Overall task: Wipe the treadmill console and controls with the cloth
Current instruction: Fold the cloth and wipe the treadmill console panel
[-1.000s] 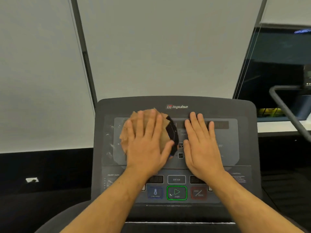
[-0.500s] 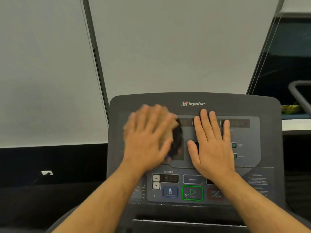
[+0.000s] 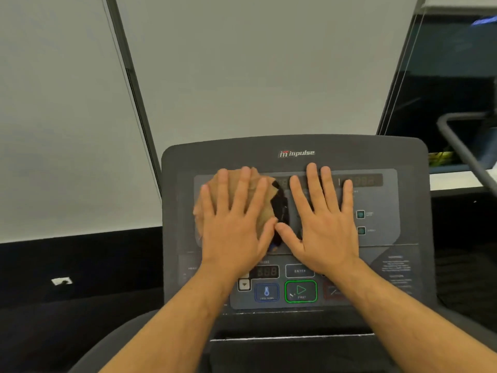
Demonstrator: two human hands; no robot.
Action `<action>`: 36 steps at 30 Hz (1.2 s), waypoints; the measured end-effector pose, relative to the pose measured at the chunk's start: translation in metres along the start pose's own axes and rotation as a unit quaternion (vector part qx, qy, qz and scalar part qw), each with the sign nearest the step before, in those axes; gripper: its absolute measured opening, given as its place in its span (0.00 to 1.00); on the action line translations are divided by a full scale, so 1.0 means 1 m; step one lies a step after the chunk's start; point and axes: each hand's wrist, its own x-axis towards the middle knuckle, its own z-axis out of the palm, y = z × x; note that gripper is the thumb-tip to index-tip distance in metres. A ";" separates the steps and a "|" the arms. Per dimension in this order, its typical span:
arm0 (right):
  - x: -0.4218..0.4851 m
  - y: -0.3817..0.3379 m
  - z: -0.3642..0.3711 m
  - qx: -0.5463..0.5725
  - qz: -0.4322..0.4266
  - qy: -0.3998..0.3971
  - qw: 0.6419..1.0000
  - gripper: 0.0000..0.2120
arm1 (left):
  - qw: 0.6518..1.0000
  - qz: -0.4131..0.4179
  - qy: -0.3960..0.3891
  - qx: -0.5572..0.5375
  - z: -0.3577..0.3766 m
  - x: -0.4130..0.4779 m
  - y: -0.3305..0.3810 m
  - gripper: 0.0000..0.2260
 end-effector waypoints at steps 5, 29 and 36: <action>-0.003 0.003 0.001 0.002 -0.010 -0.001 1.000 0.40 | 0.999 -0.033 0.009 0.013 -0.005 0.004 -0.034 0.34; -0.016 0.001 0.006 -0.008 -0.018 0.003 1.000 0.40 | 0.957 0.257 -0.111 0.082 0.001 -0.117 -0.101 0.35; -0.017 -0.001 0.006 -0.006 -0.015 0.002 1.000 0.40 | 0.977 0.181 -0.092 0.072 -0.005 -0.112 -0.111 0.36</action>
